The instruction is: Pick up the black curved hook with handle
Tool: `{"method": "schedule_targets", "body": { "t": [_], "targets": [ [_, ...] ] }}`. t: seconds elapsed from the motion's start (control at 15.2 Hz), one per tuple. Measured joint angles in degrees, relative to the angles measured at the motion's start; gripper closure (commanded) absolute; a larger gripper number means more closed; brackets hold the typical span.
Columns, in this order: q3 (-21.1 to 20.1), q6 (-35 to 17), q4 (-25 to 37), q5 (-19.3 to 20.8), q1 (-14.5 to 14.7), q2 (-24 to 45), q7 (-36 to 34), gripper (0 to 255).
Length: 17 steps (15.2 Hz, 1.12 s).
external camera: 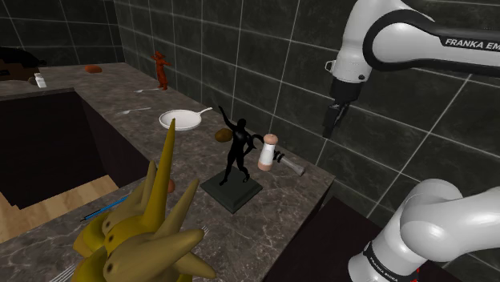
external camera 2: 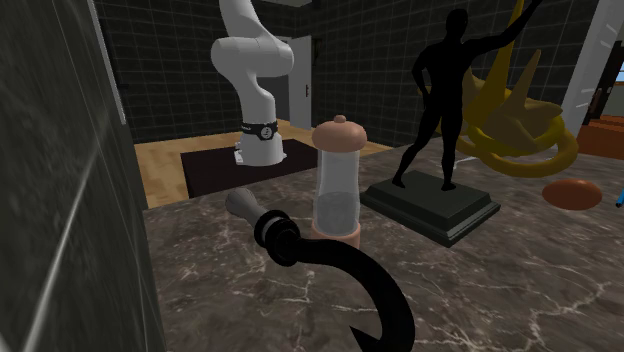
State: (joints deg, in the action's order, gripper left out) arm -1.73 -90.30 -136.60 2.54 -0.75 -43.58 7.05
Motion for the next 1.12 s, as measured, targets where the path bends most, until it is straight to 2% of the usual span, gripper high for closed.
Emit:
{"method": "schedule_targets", "body": {
  "t": [0.13,0.4,0.73,1.12],
  "targets": [
    [0.4,-1.0,-0.6,0.2,0.0,0.2,0.5,0],
    [3.4,-9.3,-5.2,2.0,-0.5,1.6,4.6,0],
    [7.6,-22.1,-10.2,3.9,-0.9,6.3,10.1,0],
    [13.3,-37.3,-11.8,4.4,-0.8,16.0,17.6,0]
  ]
}}
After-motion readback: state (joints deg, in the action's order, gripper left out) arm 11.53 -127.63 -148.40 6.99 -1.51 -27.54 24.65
